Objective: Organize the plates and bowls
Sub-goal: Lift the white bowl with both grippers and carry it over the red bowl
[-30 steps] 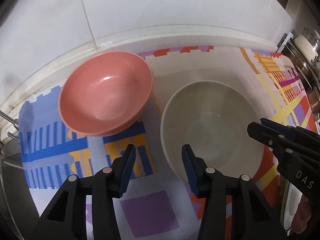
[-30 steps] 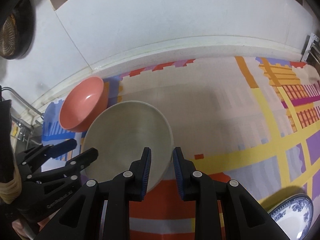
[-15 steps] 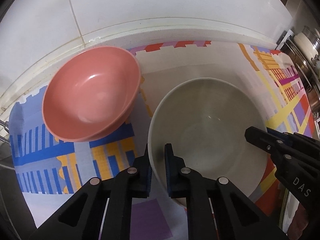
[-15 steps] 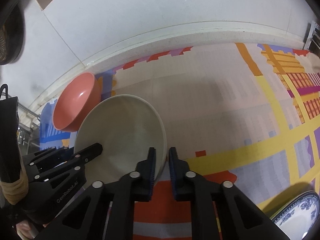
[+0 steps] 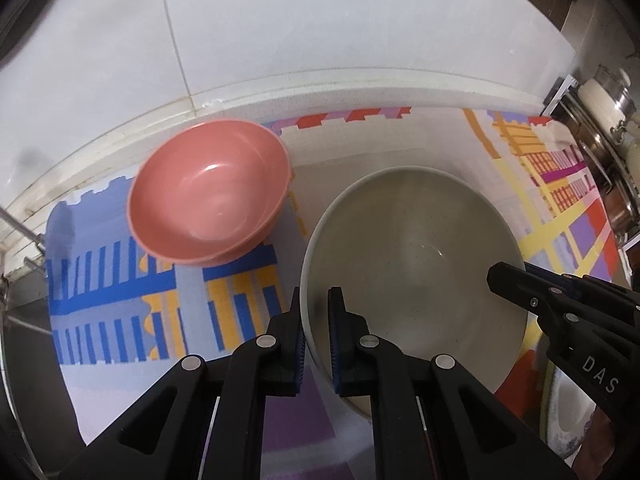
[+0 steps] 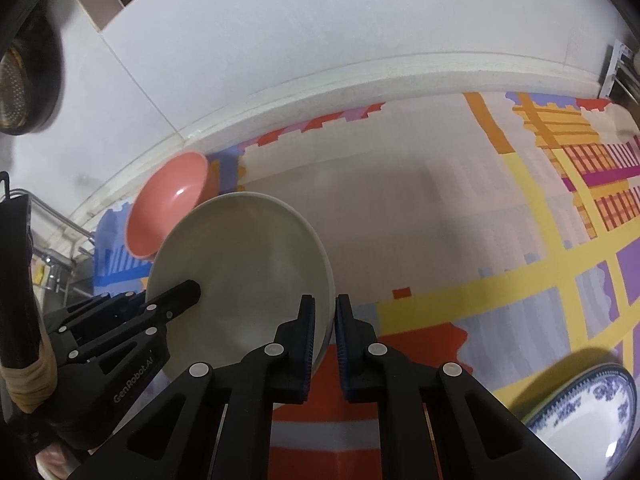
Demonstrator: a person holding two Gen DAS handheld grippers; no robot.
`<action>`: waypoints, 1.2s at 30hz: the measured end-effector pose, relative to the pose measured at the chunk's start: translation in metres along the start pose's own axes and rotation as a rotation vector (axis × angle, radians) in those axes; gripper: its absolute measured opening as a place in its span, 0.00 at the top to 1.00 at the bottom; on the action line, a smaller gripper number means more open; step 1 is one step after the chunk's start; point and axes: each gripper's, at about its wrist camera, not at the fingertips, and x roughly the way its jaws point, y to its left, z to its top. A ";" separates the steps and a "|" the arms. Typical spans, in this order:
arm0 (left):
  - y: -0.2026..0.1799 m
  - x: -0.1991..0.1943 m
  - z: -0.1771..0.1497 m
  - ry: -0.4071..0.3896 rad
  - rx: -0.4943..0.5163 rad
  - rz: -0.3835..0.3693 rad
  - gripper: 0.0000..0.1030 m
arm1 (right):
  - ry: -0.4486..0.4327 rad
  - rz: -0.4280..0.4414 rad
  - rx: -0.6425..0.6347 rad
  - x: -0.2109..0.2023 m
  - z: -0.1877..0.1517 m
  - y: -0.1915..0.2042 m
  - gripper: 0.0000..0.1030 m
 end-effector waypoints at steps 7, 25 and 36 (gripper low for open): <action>0.000 -0.031 -0.016 -0.031 -0.032 0.003 0.89 | -0.026 0.005 -0.031 -0.029 -0.011 0.011 0.89; -0.006 -0.102 -0.074 -0.096 -0.120 0.046 0.88 | -0.070 0.059 -0.125 -0.095 -0.055 0.033 0.89; -0.013 -0.127 -0.116 -0.096 -0.187 0.079 0.88 | -0.067 0.097 -0.200 -0.119 -0.084 0.041 0.89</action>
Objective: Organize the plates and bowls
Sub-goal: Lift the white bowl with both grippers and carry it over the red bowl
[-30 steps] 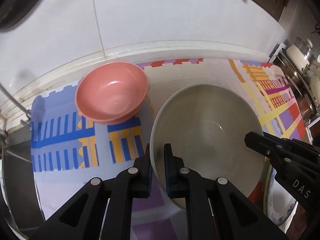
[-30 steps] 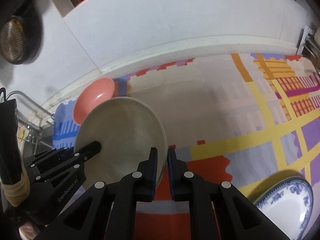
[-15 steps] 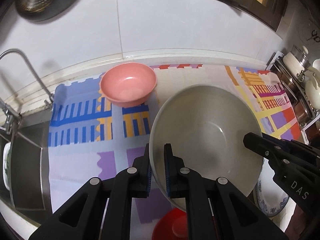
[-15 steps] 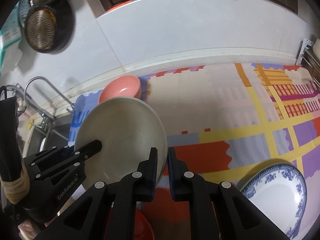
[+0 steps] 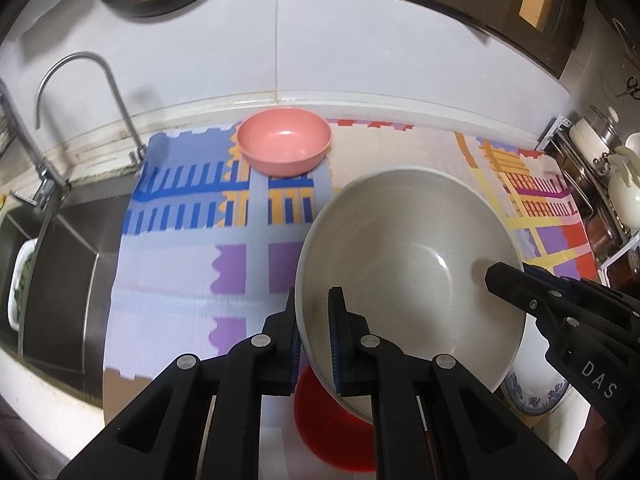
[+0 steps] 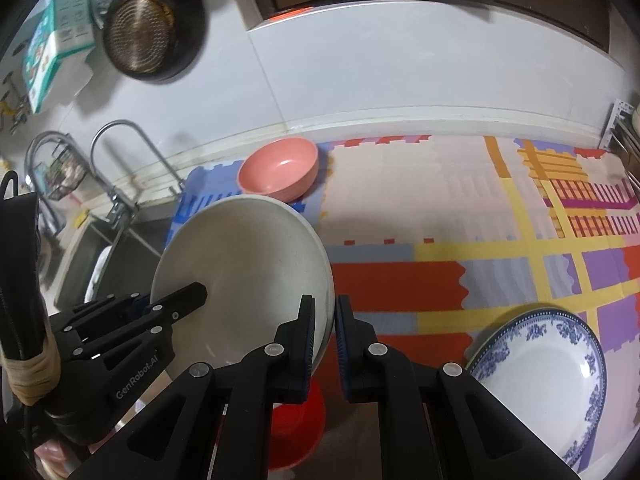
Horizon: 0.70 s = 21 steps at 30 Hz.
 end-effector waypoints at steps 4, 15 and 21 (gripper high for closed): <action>0.003 -0.006 -0.014 0.004 -0.030 0.011 0.88 | 0.011 0.018 -0.027 -0.004 -0.010 0.005 0.89; 0.005 -0.012 -0.045 0.028 -0.077 0.029 0.88 | 0.049 0.048 -0.069 -0.008 -0.032 0.010 0.89; 0.006 -0.007 -0.056 0.053 -0.092 0.035 0.88 | 0.080 0.057 -0.080 -0.002 -0.042 0.011 0.89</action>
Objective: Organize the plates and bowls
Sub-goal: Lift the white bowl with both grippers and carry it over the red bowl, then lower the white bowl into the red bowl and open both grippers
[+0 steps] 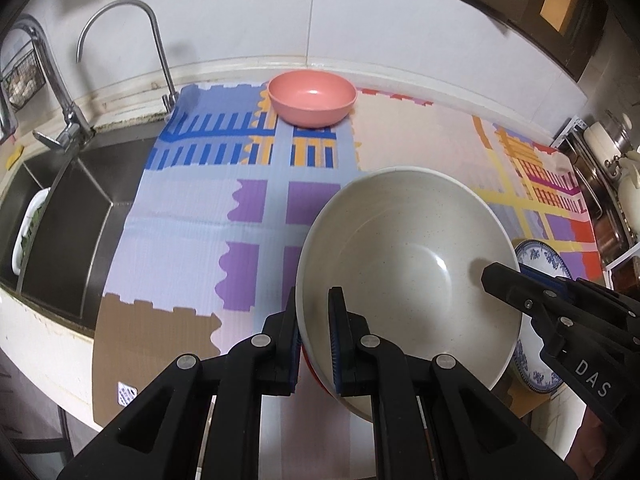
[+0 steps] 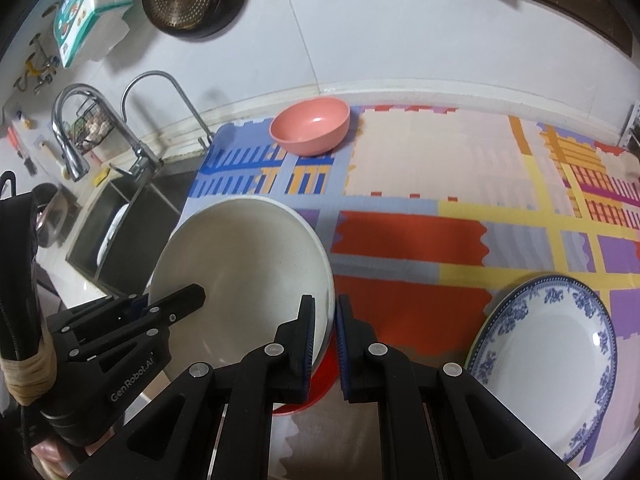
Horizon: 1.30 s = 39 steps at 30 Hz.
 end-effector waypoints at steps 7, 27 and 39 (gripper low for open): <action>0.001 0.009 -0.008 0.031 -0.004 0.003 0.88 | 0.030 -0.001 -0.002 0.009 -0.007 -0.001 0.89; 0.000 0.029 -0.016 0.084 0.010 0.017 0.85 | 0.099 -0.005 0.000 0.031 -0.018 -0.007 0.88; -0.002 0.031 -0.018 0.087 0.018 0.012 0.79 | 0.102 0.002 -0.008 0.034 -0.022 -0.008 0.88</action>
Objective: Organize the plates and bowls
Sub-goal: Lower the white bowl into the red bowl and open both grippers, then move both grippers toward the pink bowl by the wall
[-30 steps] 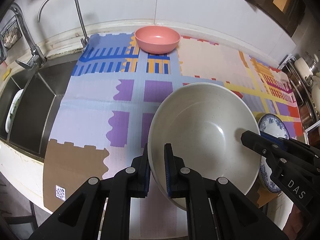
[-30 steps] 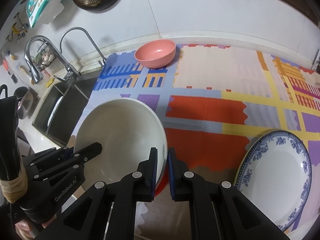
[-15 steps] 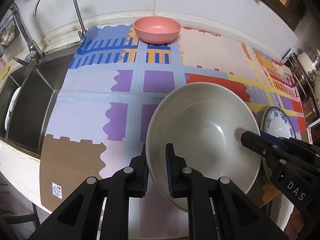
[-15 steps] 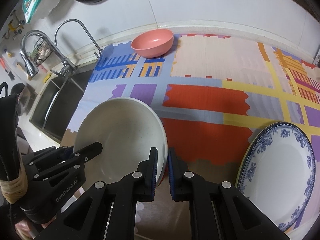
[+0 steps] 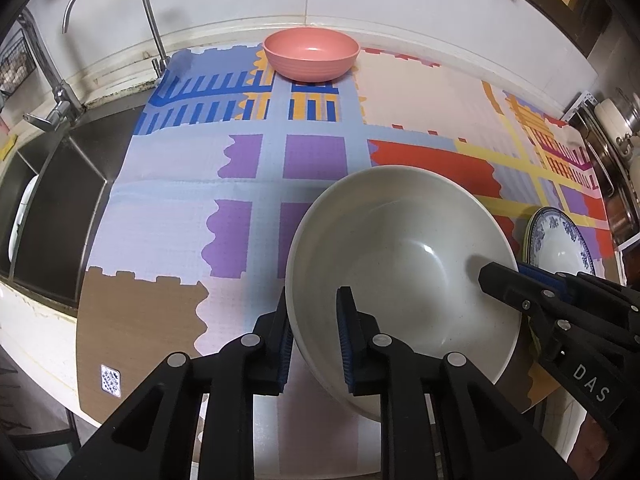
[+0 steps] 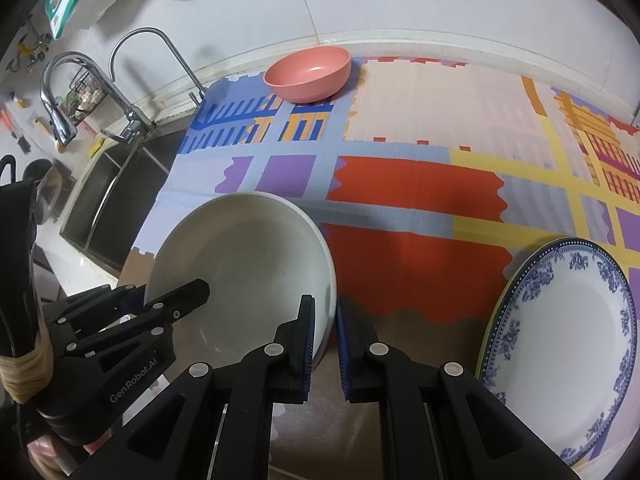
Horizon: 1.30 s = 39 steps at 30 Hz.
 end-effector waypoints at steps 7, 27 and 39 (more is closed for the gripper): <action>0.001 -0.007 0.002 -0.032 0.001 0.015 0.72 | -0.007 0.003 -0.014 -0.002 -0.001 0.001 0.70; 0.012 -0.037 0.044 -0.169 0.050 0.016 0.43 | -0.121 -0.019 -0.013 -0.028 0.034 0.006 0.65; 0.031 -0.034 0.090 -0.217 0.082 0.053 0.38 | -0.168 -0.025 0.015 -0.018 0.078 0.009 0.64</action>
